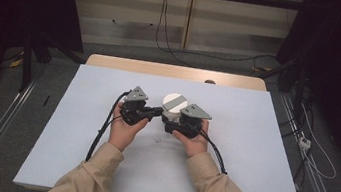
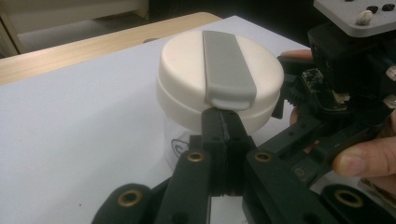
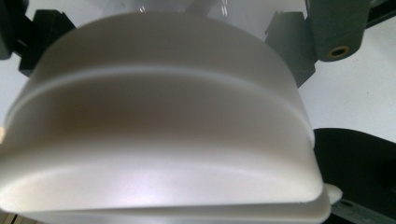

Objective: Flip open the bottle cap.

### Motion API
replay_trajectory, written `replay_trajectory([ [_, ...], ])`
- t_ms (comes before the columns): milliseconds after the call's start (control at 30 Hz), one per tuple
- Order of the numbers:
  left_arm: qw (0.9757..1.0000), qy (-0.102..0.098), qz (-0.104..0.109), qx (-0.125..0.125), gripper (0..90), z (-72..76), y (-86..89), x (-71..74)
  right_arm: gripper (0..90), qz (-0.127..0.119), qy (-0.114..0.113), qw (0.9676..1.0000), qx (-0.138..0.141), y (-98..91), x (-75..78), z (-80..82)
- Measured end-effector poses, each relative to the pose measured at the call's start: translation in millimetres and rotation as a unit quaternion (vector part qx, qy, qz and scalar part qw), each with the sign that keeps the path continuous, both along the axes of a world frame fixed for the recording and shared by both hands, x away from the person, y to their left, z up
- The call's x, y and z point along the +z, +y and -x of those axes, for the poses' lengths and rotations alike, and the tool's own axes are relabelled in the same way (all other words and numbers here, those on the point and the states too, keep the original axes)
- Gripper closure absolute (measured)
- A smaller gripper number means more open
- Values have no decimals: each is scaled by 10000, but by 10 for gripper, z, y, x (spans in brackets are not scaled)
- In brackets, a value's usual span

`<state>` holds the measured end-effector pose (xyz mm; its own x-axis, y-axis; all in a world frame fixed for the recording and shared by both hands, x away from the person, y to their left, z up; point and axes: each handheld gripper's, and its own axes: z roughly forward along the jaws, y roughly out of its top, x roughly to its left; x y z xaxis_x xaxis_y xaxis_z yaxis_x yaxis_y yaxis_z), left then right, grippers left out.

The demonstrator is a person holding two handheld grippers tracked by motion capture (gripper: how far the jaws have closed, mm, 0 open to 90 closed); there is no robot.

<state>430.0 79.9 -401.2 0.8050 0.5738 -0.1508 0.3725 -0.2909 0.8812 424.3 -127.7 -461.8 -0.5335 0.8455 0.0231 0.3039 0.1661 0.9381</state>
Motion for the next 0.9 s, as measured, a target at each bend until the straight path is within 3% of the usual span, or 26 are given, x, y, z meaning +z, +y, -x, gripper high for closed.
replay_trajectory([
  [900,9999,-140,11,-30,900,-41,-67,206,188,13,3,10000,-7,3,-1,1],
])
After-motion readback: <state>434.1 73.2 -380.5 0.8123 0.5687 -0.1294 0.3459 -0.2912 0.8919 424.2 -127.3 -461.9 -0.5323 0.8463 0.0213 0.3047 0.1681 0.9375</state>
